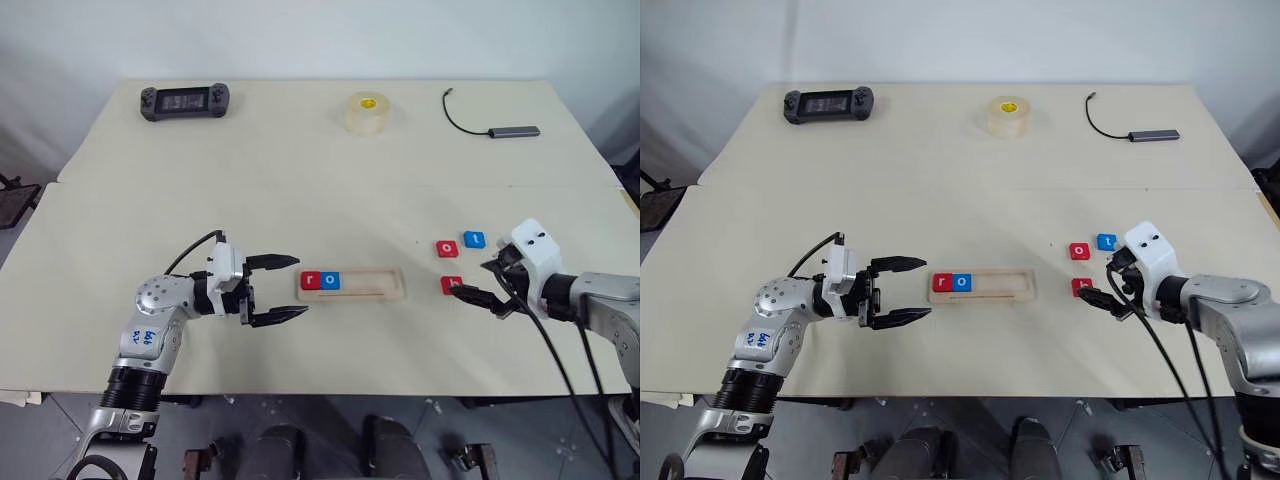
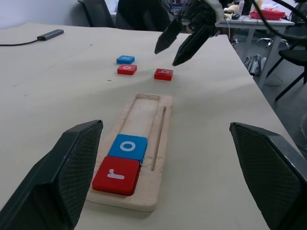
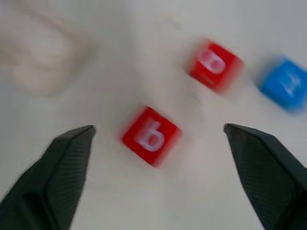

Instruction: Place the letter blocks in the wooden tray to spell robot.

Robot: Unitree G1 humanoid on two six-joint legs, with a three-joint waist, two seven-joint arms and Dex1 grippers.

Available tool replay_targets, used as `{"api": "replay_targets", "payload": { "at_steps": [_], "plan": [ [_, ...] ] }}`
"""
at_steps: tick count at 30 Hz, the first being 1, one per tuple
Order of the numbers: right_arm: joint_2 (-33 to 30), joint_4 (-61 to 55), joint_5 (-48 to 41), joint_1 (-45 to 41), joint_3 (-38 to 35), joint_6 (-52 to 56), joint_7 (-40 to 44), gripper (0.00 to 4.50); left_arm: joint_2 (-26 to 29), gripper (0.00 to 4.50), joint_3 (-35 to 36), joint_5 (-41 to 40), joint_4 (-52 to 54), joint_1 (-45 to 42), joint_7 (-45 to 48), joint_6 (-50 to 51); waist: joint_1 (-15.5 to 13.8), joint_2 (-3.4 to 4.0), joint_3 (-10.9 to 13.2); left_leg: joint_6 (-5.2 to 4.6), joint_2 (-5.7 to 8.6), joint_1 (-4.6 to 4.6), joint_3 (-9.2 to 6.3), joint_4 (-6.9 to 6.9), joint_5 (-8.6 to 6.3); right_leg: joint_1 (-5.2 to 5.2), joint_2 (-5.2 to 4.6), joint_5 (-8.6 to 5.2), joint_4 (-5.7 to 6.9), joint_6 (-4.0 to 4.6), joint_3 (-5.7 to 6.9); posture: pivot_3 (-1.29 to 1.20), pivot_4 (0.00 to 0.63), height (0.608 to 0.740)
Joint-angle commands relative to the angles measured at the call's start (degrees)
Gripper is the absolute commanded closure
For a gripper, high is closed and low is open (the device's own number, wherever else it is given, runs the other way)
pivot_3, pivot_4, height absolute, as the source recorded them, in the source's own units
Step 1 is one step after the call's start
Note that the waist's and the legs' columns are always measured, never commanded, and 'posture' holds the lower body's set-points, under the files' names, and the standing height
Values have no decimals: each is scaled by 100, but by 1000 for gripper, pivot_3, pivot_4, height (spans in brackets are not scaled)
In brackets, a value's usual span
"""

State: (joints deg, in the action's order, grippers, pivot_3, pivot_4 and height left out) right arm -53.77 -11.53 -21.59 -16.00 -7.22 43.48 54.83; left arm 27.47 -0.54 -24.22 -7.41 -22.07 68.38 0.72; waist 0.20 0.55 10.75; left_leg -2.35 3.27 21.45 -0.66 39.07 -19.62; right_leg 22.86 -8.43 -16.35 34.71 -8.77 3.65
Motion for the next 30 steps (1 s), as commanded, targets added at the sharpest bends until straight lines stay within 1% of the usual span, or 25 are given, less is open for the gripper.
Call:
{"api": "replay_targets", "payload": {
  "at_steps": [1, 3, 7, 11, 13, 15, 21, 25, 28, 30],
  "plan": [
    [-211, 1058, 390, -337, 444, -1567, 1053, 17, 26, 0, 114, -27, 213, 50, -73, -123, 8, -2, 1, 0, -3, -7, 0, 1, 0, -7, 0, 0, -2, 0, 1, 0, 150, 740],
    [-169, 1674, 565, -658, 726, -2178, 1469, 17, 38, 0, 146, -19, 245, 91, -126, -160, 5, -3, 2, 0, -6, -9, 2, 5, 0, -10, -1, 1, -1, -1, 1, 0, 150, 740],
    [59, 2903, 1091, -1305, 1221, -3334, 1825, 17, 50, 0, 165, -38, 317, 140, -184, -196, -3, -3, 2, 3, -7, -10, -6, 9, 1, -15, -3, 1, -5, -1, 7, 0, 150, 740],
    [258, 3646, 1294, -1670, 1412, -3871, 2078, 17, 77, 0, 126, -77, 457, 203, -157, -156, -26, -2, 2, 5, -6, -9, -20, 9, 1, -22, -6, 1, -16, -1, 21, 0, 150, 740],
    [275, 3873, 1335, -1733, 1449, -4029, 2280, 392, 114, 0, 96, -112, 549, 254, -75, -122, -25, -2, 2, 5, -5, -7, -27, 9, 0, -27, -8, 1, -22, -1, 28, 0, 150, 740],
    [265, 4084, 1385, -1771, 1465, -4134, 2375, 927, 126, 0, 88, -133, 602, 296, 20, -192, -25, -2, 2, 6, -5, -8, -32, 9, 0, -33, -7, 1, -28, -1, 35, 0, 150, 740],
    [285, 4372, 1367, -1804, 1434, -4419, 2560, 2995, 109, 0, 114, -154, 616, 326, 157, -292, -24, -2, 1, 7, -6, -10, -35, 11, 0, -39, -7, 1, -29, -1, 39, 0, 150, 740],
    [396, 4204, 1203, -1946, 1329, -4435, 2552, 3029, 83, 0, 170, -190, 602, 306, 95, -246, -17, -2, 1, 7, -6, -10, -35, 11, 0, -39, -8, 1, -29, -1, 39, 0, 150, 740],
    [445, 3526, 904, -2095, 1325, -3869, 2775, 3029, 66, 0, 334, -347, 654, 271, -69, -105, -8, 0, 2, 10, -8, -9, -34, 11, 0, -36, -7, 1, -28, -1, 39, 0, 150, 740],
    [536, 2888, 699, -2201, 1418, -3311, 2896, 3029, 110, 0, 456, -456, 699, 309, -112, -14, 7, 2, 3, 13, -12, -9, -32, 10, -1, -31, -5, 1, -28, -1, 38, 0, 150, 740]
  ]
}}
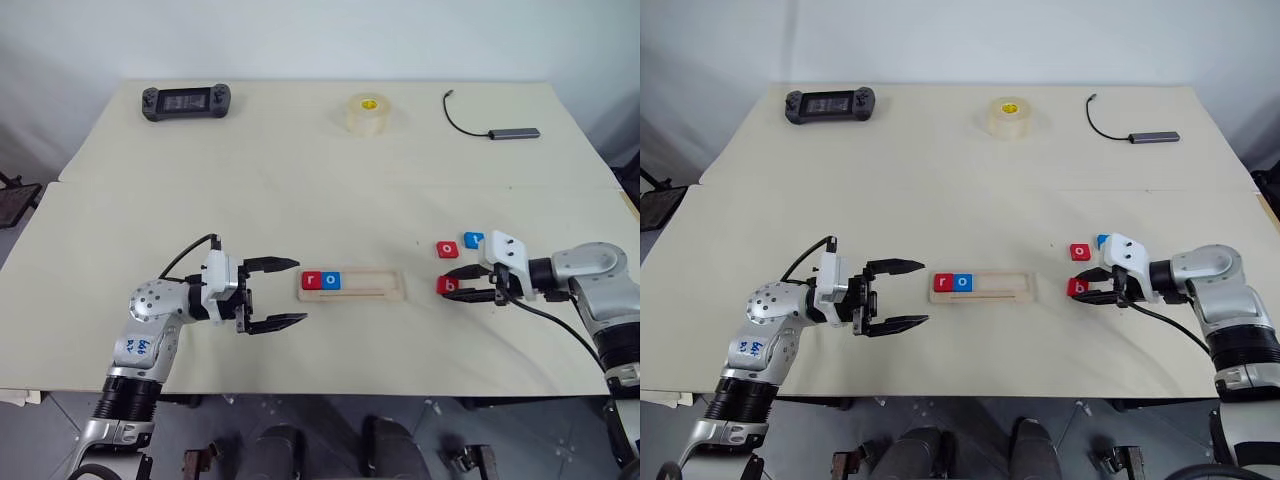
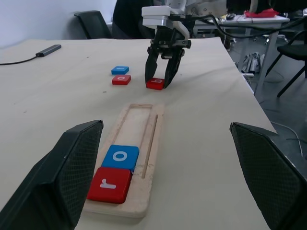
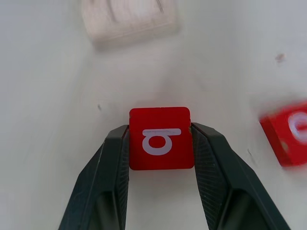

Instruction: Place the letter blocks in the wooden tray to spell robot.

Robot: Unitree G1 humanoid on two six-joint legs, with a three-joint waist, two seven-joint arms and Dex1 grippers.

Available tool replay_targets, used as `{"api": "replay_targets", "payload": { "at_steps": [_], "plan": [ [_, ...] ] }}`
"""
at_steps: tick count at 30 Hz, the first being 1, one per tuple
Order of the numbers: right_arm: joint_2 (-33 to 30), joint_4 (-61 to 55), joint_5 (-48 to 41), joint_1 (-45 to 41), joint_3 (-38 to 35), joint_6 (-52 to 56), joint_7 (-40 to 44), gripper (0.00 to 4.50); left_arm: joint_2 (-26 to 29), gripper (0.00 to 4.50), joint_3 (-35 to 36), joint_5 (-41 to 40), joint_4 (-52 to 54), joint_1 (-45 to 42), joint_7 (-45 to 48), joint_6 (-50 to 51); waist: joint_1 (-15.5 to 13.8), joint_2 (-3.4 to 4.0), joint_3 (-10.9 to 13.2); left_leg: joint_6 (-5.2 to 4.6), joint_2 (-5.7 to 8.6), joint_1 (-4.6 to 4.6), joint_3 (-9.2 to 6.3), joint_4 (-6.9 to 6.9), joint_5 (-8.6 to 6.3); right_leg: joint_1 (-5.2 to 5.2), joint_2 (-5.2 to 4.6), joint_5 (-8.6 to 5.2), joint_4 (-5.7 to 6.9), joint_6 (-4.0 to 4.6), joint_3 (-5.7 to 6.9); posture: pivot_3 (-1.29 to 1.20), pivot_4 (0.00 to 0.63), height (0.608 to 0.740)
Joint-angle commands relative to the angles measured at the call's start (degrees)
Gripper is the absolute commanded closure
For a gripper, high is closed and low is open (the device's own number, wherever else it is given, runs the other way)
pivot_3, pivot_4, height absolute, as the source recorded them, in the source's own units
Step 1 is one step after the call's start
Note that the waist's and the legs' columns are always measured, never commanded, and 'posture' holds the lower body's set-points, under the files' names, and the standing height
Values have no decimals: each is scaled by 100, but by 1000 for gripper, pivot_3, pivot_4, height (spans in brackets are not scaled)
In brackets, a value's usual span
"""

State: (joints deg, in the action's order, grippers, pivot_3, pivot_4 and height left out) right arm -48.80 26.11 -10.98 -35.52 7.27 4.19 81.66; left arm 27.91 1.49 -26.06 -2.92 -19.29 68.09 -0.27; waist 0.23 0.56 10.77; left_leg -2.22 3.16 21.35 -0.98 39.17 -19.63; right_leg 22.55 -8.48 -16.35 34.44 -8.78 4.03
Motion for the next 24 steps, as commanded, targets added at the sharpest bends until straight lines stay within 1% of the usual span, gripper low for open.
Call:
{"api": "replay_targets", "payload": {
  "at_steps": [1, 2, 3, 4, 6, 9, 13, 17, 24],
  "plan": [
    [78, -1135, -416, -291, 23, 898, 218, 3029, 95, 0, 291, -322, 272, 68, -79, 139, 5, 1, 1, 1, -2, 0, 0, -1, 0, 2, 1, 0, 0, 0, 0, 0, 150, 740],
    [122, -1331, -431, -335, 78, 1136, 190, 3029, 116, 0, 320, -349, 280, 93, -82, 177, 2, 1, 0, 3, -5, 0, 0, -1, 0, 2, 2, 0, 1, 0, 0, 0, 150, 740],
    [293, -1650, -467, -439, 228, 1504, 95, 3029, 146, 0, 356, -325, 300, 207, -102, 156, -3, 1, 0, 4, -5, 0, -1, -1, -1, 2, 2, 0, 0, 0, 0, 0, 150, 740],
    [442, -1874, -370, -542, 412, 1832, -63, 3029, 162, 0, 392, -307, 327, 318, -135, 155, 7, 1, 0, 4, -6, 0, -2, 0, -1, 1, 2, 0, 0, 1, 1, 0, 150, 740],
    [827, -2093, -145, -738, 721, 2155, -391, 3029, 197, 0, 435, -232, 366, 534, -204, 96, 7, 1, 0, 9, -7, -1, -3, 0, -4, 2, 2, -1, 1, 3, 1, 0, 150, 740],
    [1228, -1958, 133, -931, 974, 2287, -740, 3029, 237, 0, 445, -153, 394, 711, -278, 32, -34, 1, 1, 9, -6, 0, -4, 0, -4, 5, 2, -2, 4, 4, 2, 0, 150, 740],
    [1595, -1600, 369, -1068, 1156, 2033, -994, 3029, 241, 0, 436, -154, 473, 797, -374, 26, -128, 1, 1, 4, 15, 12, -17, 6, -2, 6, -8, -2, 6, 4, 6, 0, 150, 740],
    [1710, -1476, 477, -1108, 1253, 1931, -1003, 3029, 238, 0, 419, -155, 552, 833, -450, 36, -110, 2, 1, 4, 13, 12, -17, 0, -3, 12, -4, -1, 7, 4, 7, 0, 150, 740],
    [1664, -1405, 564, -1115, 1241, 1858, -882, 3029, 224, 0, 368, -156, 686, 895, -526, 66, 1, 1, 1, 4, 10, 12, -13, -4, -3, 14, -2, -2, 11, 5, 8, 0, 150, 740]
  ]
}}
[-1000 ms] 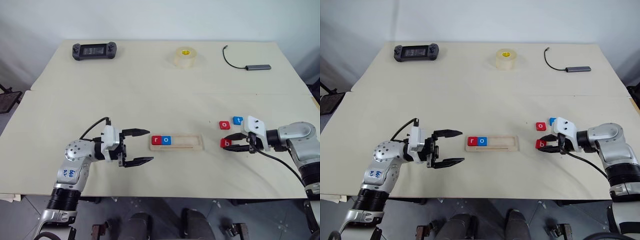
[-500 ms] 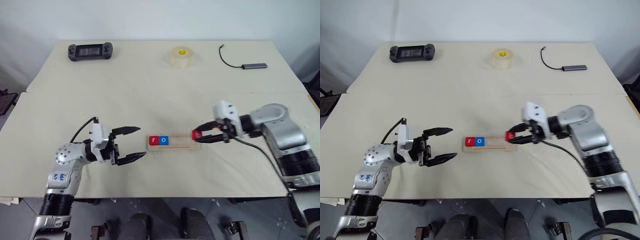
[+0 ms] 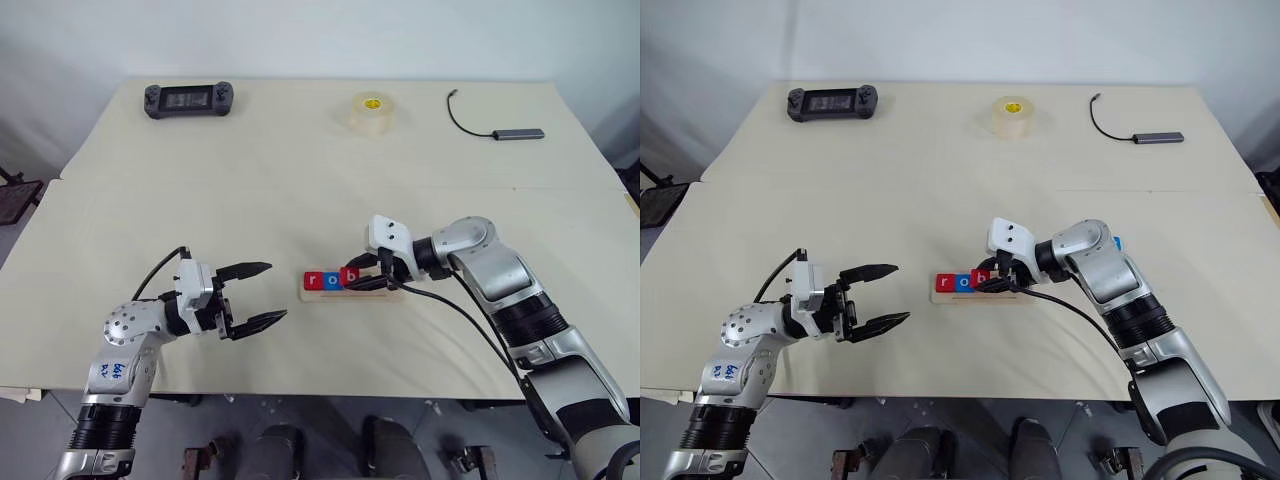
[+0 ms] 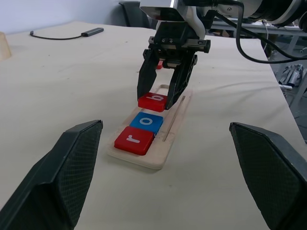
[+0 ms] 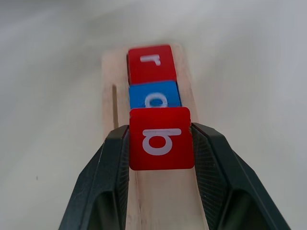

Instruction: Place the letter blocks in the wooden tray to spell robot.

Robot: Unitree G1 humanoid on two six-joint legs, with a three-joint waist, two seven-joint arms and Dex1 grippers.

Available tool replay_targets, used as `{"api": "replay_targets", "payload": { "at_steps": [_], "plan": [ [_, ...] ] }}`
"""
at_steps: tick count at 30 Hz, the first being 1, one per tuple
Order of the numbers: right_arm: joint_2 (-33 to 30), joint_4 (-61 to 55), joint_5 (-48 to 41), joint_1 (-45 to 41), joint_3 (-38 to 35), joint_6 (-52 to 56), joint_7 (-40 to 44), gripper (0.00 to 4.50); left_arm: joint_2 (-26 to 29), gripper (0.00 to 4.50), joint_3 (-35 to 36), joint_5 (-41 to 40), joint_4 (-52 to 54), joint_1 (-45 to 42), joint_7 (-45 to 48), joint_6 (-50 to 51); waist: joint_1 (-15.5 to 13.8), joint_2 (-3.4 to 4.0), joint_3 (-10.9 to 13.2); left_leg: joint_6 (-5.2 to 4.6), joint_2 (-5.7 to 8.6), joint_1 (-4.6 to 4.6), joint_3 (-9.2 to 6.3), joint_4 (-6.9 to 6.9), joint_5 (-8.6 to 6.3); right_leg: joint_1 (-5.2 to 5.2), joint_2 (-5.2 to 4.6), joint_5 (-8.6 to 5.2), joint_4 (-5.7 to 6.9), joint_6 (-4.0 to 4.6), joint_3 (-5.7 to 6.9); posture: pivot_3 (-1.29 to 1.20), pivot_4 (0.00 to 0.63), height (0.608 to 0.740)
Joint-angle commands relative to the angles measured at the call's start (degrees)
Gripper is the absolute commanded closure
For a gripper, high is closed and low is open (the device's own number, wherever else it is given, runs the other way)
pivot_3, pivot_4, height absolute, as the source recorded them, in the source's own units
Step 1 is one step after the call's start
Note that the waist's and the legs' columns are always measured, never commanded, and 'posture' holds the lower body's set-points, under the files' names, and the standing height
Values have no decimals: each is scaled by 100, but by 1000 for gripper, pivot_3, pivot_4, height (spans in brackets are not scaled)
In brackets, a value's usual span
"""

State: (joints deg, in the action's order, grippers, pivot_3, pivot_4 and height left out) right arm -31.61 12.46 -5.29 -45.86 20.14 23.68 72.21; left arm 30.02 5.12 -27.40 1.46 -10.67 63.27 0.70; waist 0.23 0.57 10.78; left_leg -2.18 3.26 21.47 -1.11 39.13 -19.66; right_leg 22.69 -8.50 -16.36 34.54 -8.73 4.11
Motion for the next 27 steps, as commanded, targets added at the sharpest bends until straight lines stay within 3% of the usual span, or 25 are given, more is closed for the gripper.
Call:
{"api": "replay_targets", "payload": {
  "at_steps": [1, 13, 21, 22, 27],
  "plan": [
    [-60, -26, 2, -86, -59, -97, 79, 3029, 11, 0, -3, -22, 259, 30, -48, -24, 2, 0, 0, 0, -1, 0, 1, 0, 0, 0, 1, 0, 0, 0, 0, 0, 150, 740],
    [29, 201, 111, -119, -64, -126, 82, 3029, -25, 0, -80, 3, 167, -125, -77, -60, -1, 0, 0, 0, -2, 0, 2, 1, 0, 0, 1, 0, 0, 0, -1, 0, 150, 740],
    [-1, 57, -33, -153, -230, -61, 77, 213, -55, 0, -120, 5, 208, -88, -110, -55, 4, 0, 0, 0, -2, 0, 2, 2, 0, 0, 1, 0, 0, 0, -1, 0, 150, 740],
    [-33, -18, -65, -136, -267, -24, 82, 19, -55, 0, -124, 2, 210, -87, -110, -51, 3, 0, 0, 0, -2, 0, 2, 2, 0, 0, 1, 0, 0, 0, -1, 0, 150, 740],
    [-349, -556, -329, 134, -560, 293, 112, 19, -58, 0, -153, -6, 185, -100, -86, -54, -22, 0, 0, 0, -2, 0, 0, 2, 0, 0, 0, 0, 0, 0, -1, 0, 150, 740]
  ]
}}
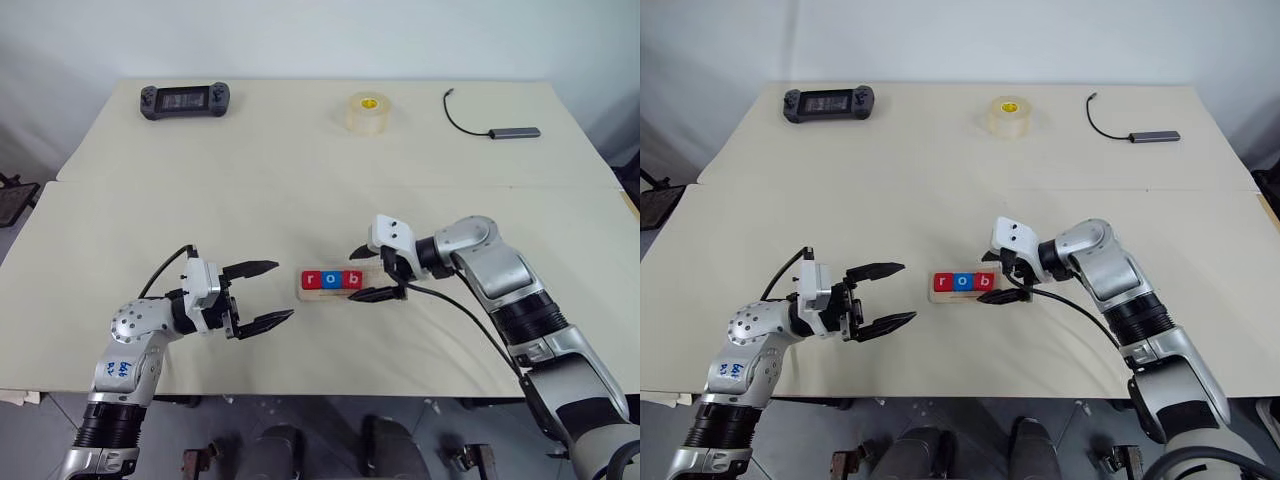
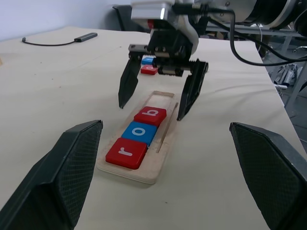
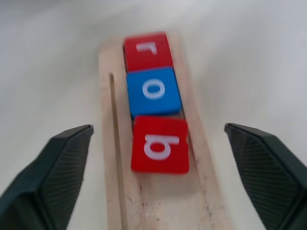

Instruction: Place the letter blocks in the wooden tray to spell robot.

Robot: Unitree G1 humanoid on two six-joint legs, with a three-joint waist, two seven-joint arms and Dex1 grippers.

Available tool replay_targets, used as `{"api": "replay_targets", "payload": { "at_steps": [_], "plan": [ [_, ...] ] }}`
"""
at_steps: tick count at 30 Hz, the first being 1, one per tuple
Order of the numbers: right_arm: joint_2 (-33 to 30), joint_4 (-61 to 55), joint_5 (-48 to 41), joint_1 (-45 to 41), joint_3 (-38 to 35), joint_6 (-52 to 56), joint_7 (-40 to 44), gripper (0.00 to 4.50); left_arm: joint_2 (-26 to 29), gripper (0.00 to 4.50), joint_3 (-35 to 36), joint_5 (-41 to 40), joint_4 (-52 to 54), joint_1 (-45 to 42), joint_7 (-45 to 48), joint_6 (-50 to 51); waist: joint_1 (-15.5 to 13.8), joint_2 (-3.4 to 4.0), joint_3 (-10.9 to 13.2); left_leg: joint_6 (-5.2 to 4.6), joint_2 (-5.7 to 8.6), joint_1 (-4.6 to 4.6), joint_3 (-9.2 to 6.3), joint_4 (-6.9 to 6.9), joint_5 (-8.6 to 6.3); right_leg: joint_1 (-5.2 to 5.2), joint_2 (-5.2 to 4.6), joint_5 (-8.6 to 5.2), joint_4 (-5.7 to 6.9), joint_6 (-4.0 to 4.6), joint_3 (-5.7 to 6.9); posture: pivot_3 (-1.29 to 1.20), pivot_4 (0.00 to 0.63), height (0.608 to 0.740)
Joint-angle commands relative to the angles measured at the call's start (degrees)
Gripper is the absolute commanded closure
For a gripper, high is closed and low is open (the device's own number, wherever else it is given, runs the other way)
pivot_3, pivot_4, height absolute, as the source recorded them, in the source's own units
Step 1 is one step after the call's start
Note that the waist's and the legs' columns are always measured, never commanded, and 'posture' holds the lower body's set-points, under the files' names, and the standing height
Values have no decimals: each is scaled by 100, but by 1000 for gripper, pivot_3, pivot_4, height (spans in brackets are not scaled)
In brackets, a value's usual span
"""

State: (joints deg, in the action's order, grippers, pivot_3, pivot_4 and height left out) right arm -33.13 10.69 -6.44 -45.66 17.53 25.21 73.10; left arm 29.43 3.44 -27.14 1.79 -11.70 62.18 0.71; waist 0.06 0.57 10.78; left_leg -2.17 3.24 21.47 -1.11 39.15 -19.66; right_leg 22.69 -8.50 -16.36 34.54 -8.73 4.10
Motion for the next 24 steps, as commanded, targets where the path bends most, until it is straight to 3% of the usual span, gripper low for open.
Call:
{"api": "replay_targets", "payload": {
  "at_steps": [1, 3, 14, 24],
  "plan": [
    [-260, -474, -256, 209, -369, 217, -27, 201, -4, 0, 6, -28, 133, -7, 30, -63, -6, -1, 0, 0, 1, 0, -1, 0, 0, -2, -1, 0, -1, 0, 0, 0, 150, 740],
    [-397, -677, -344, 411, -472, 416, -57, 607, -16, 0, -12, -20, 114, -30, 31, -65, -6, -1, 0, 0, 1, 0, -1, 0, 0, -4, -1, 0, -3, 0, 1, 0, 150, 740],
    [-242, -1383, -526, 1063, -374, 816, -527, 4466, -16, 0, -27, -4, 74, -52, 53, -75, 8, 0, 0, 1, -5, -1, 7, 0, -1, -1, 2, 0, -2, 0, -3, 0, 150, 740],
    [-24, -1237, -436, 979, -258, 969, -944, 4466, 5, 0, -7, 11, 55, -114, 60, -67, 0, 0, 0, 1, -2, -1, 5, 0, -1, -1, 1, 0, -2, 0, -2, 0, 150, 740]
  ]
}}
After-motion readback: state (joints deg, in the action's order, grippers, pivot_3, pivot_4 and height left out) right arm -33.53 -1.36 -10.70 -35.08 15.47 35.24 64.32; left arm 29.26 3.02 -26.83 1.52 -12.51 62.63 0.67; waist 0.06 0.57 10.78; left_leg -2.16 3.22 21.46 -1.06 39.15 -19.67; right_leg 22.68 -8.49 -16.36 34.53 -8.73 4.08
